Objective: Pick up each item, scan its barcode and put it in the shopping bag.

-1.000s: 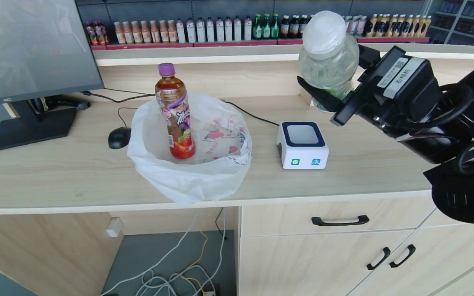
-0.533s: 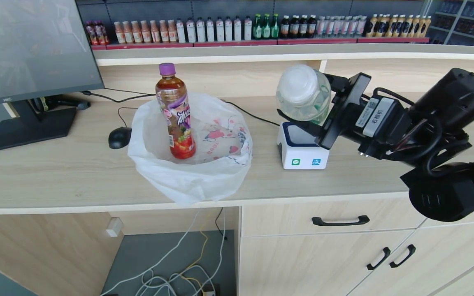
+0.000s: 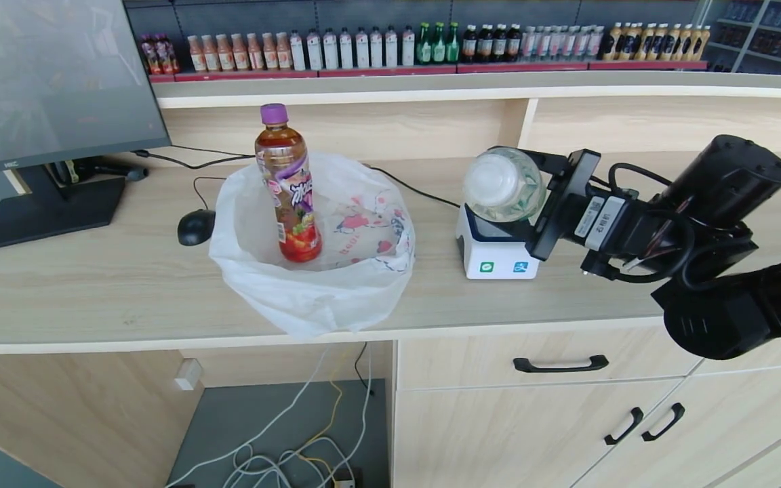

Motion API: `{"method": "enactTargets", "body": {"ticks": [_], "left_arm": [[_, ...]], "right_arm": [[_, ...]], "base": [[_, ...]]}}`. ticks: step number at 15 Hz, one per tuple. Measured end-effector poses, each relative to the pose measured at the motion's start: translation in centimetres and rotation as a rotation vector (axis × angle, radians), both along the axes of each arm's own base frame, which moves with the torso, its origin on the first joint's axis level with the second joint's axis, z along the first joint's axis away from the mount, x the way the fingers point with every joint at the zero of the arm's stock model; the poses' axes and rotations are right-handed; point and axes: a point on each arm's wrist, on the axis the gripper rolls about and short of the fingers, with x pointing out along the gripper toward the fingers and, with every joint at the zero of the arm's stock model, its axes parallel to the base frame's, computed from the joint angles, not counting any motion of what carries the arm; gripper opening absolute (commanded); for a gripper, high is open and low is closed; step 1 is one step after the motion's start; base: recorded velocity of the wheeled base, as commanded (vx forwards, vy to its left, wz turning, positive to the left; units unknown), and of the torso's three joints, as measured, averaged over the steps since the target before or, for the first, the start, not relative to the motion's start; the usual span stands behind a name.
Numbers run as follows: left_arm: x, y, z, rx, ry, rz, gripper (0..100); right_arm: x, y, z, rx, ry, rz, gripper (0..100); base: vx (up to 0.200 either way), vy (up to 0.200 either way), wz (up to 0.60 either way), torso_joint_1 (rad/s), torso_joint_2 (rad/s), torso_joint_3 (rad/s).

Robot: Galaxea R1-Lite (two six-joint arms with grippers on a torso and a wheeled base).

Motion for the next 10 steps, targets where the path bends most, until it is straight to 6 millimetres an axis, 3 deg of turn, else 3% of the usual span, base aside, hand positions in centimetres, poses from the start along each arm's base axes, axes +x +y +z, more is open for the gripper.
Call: {"method": "enactTargets", "body": {"ticks": [10], "left_arm": [[0.00, 0.00, 0.00, 0.000, 0.000, 0.000, 100]], "right_arm": [[0.77, -0.57, -0.86, -0.040, -0.033, -0.002, 0]], "base": [[0.000, 0.000, 0.00, 0.000, 0.00, 0.000]]}}
